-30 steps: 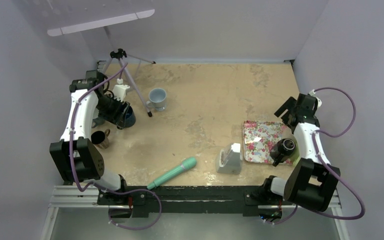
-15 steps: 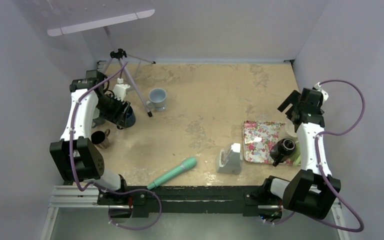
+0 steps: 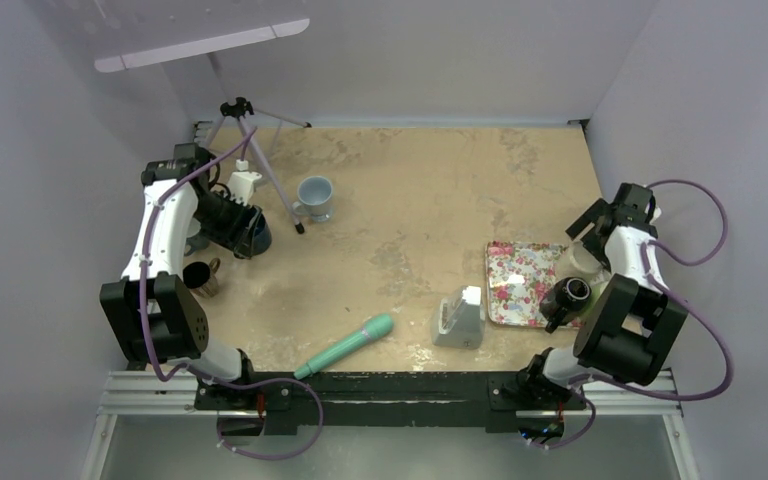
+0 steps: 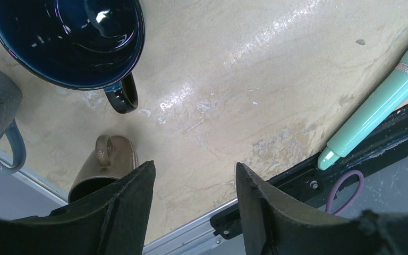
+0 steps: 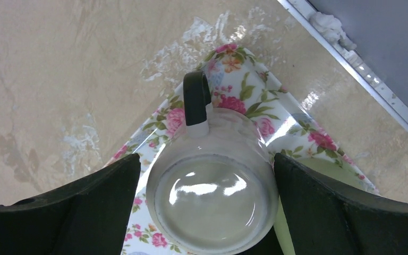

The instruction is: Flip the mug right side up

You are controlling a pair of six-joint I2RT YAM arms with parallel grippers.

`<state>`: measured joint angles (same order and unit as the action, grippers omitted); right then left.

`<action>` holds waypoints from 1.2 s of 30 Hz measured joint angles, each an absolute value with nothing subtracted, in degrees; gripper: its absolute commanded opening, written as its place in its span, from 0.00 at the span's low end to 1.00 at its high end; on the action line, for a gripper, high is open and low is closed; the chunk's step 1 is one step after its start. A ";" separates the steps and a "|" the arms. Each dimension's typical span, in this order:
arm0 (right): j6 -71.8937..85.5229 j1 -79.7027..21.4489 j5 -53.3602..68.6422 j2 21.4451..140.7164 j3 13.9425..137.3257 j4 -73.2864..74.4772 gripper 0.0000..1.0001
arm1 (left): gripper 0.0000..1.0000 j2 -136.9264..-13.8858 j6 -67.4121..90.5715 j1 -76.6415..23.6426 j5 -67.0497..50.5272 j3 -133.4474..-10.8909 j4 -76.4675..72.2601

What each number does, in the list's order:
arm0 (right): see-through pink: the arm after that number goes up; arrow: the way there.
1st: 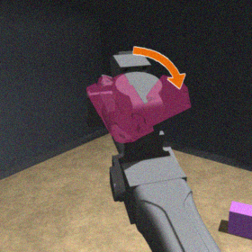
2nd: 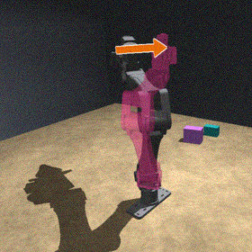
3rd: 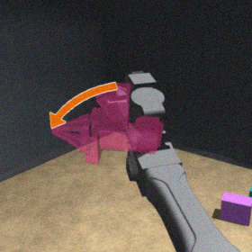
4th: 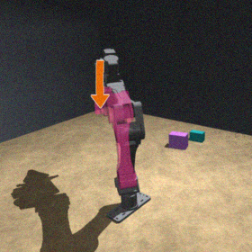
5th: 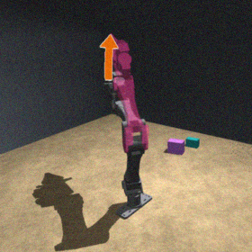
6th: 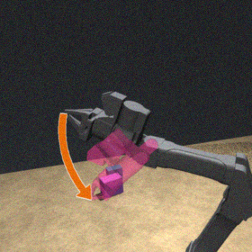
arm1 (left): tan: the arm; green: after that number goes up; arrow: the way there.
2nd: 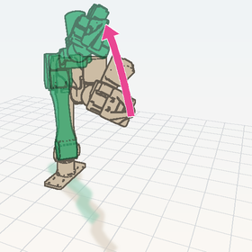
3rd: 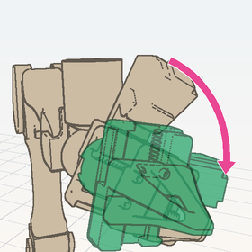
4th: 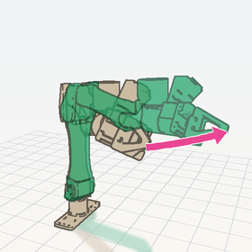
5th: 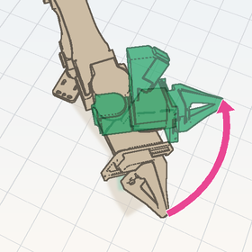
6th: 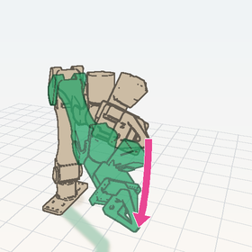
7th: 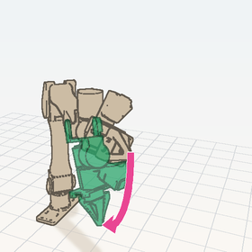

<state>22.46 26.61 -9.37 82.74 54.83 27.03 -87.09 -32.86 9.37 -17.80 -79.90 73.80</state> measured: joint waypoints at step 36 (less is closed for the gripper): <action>14.46 7.40 -4.97 93.58 75.46 43.09 0.98 | 0.61 -89.06 -33.71 9.63 -18.31 -79.83 72.88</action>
